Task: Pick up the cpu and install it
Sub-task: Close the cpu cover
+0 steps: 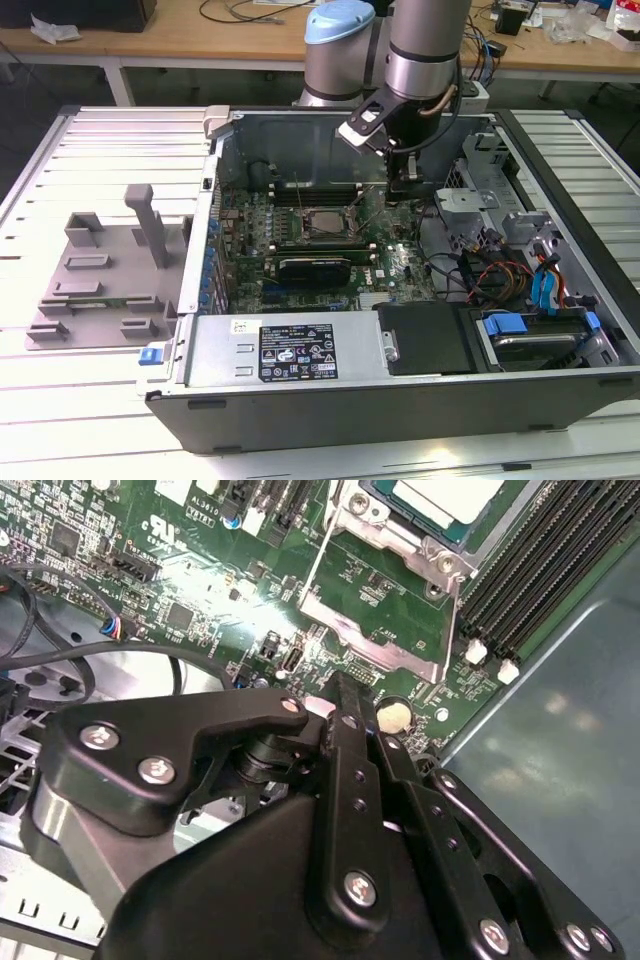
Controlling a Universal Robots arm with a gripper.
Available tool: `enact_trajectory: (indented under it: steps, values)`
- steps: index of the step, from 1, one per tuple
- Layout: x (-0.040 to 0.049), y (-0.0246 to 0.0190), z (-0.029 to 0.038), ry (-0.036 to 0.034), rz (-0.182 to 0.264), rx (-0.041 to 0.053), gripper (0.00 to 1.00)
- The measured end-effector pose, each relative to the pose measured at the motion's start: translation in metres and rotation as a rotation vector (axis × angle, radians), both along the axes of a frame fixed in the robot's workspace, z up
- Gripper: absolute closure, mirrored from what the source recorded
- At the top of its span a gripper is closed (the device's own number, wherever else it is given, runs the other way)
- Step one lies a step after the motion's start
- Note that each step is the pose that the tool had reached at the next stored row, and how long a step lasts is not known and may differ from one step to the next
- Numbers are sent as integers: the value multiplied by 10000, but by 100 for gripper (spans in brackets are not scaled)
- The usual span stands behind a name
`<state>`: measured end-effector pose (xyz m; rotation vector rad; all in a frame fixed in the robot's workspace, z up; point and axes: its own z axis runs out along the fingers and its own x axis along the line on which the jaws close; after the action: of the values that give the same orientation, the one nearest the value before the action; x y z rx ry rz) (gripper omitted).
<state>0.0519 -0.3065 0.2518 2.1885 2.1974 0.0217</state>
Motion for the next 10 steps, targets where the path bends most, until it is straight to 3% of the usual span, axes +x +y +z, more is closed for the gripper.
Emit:
enact_trajectory:
  steps: [6, 10]
  values:
    - [-115, 0, -3, -20, -2, 0, 89]
    - [-200, 0, -3, -71, -2, 0, 89]
